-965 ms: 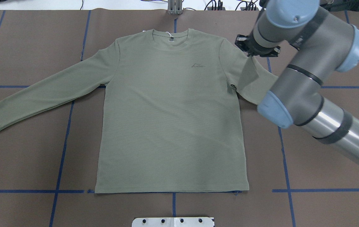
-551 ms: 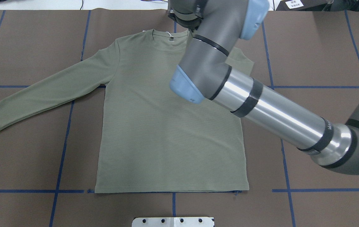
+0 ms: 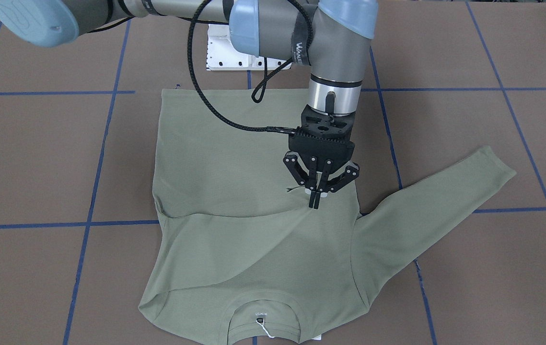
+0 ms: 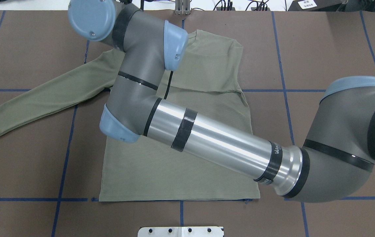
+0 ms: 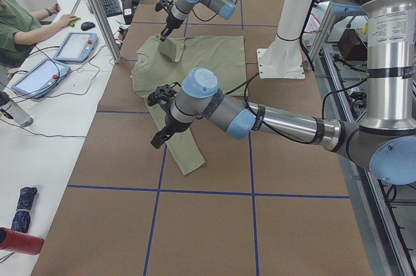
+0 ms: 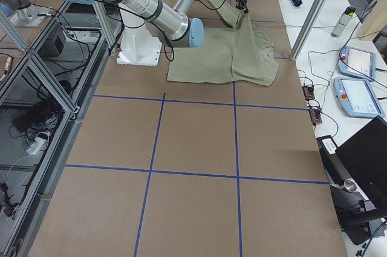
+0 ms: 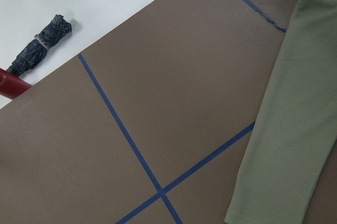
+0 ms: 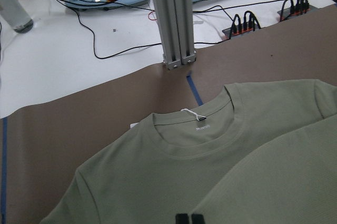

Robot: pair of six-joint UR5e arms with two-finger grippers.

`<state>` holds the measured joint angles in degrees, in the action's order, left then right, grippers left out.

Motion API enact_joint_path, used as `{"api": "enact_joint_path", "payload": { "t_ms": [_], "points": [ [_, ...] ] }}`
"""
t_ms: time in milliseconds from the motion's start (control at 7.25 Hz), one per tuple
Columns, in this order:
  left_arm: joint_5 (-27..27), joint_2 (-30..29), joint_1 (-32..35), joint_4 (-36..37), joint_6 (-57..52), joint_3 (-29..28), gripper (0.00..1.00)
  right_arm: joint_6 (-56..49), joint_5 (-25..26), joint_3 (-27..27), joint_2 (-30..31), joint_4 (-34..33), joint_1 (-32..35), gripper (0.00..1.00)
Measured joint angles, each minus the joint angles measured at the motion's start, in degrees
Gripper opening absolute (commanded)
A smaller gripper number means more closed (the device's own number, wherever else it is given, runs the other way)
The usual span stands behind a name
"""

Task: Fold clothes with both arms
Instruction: 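Lift the cuff with the right gripper and fold the sleeve across the shirt body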

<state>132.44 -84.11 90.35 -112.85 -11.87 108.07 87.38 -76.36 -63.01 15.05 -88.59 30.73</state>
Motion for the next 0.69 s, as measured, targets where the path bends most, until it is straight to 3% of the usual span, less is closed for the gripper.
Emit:
{"api": "enact_joint_path", "payload": {
  "t_ms": [276, 551, 689],
  "points": [
    [0.0, 0.0, 0.0, 0.0, 0.0, 0.0, 1.0, 0.3, 4.1, 1.8, -1.0, 2.0, -4.1, 0.0],
    [0.0, 0.0, 0.0, 0.0, 0.0, 0.0, 1.0, 0.6, 4.9, 2.3, -2.9, 2.3, -5.1, 0.0],
    [0.0, 0.0, 0.0, 0.0, 0.0, 0.0, 1.0, 1.0, 5.0, 3.0, -3.7, 2.5, -5.1, 0.81]
  ]
}}
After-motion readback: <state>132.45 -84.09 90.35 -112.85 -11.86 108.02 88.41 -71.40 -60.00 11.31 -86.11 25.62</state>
